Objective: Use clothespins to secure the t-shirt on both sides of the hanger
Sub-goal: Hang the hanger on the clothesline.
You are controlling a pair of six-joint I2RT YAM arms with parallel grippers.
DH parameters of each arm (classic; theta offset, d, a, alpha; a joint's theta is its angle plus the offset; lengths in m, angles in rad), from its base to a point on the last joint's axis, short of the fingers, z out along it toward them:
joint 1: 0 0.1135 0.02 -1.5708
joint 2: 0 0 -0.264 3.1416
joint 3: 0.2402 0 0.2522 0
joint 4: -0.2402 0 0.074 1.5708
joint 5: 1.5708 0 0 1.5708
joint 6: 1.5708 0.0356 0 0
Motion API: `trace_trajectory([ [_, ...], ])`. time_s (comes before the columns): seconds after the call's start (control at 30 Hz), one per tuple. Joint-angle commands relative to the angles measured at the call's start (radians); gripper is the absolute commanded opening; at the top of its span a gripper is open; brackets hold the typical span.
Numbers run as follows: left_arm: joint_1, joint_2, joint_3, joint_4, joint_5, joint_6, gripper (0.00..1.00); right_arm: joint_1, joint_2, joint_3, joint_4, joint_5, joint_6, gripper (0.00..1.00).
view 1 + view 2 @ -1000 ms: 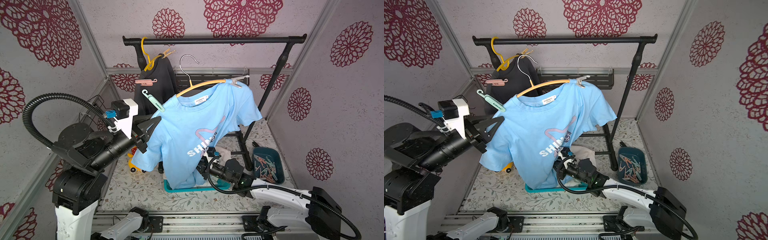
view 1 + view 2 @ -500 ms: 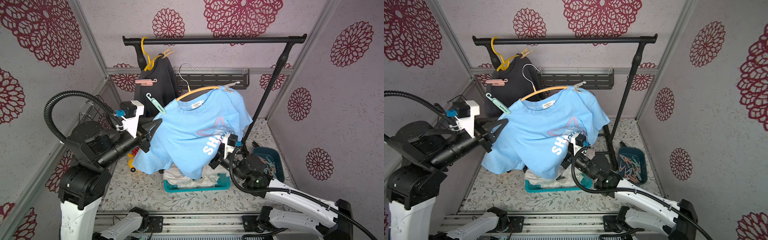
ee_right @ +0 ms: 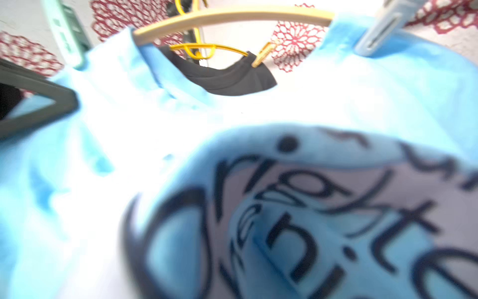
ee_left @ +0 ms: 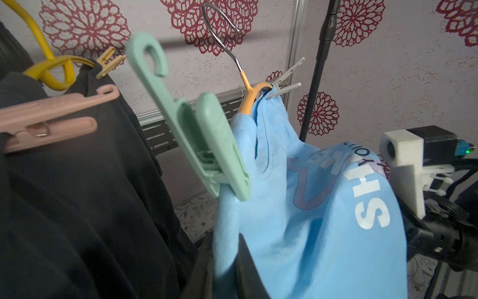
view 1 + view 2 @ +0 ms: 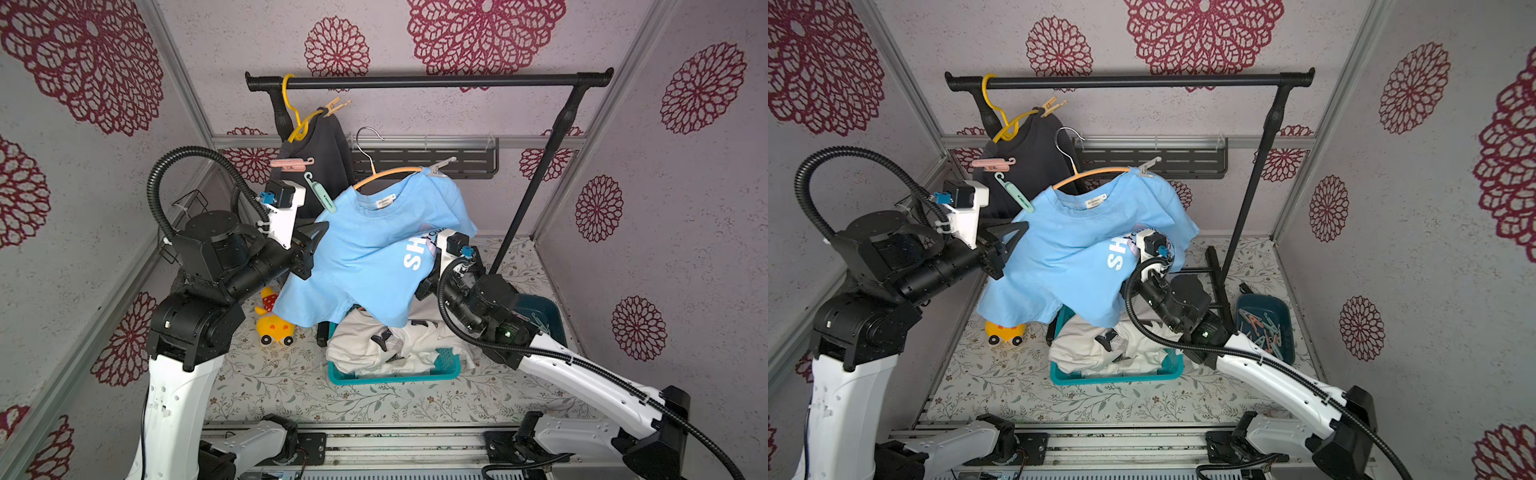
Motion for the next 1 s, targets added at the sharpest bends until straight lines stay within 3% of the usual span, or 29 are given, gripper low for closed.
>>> trace_trajectory([
  [0.0, -0.002, 0.017, 0.037, 0.103, -0.104, 0.015, 0.00, -0.084, 0.047, 0.058, 0.030, -0.023, 0.011, 0.00],
  [0.37, -0.053, 0.097, 0.155, 0.139, -0.240, 0.057, 0.00, -0.186, 0.269, 0.187, 0.102, -0.112, 0.055, 0.00],
  [0.97, -0.142, 0.213, 0.235, 0.270, -0.573, 0.211, 0.00, -0.210, 0.530, 0.406, 0.160, -0.195, 0.066, 0.00],
])
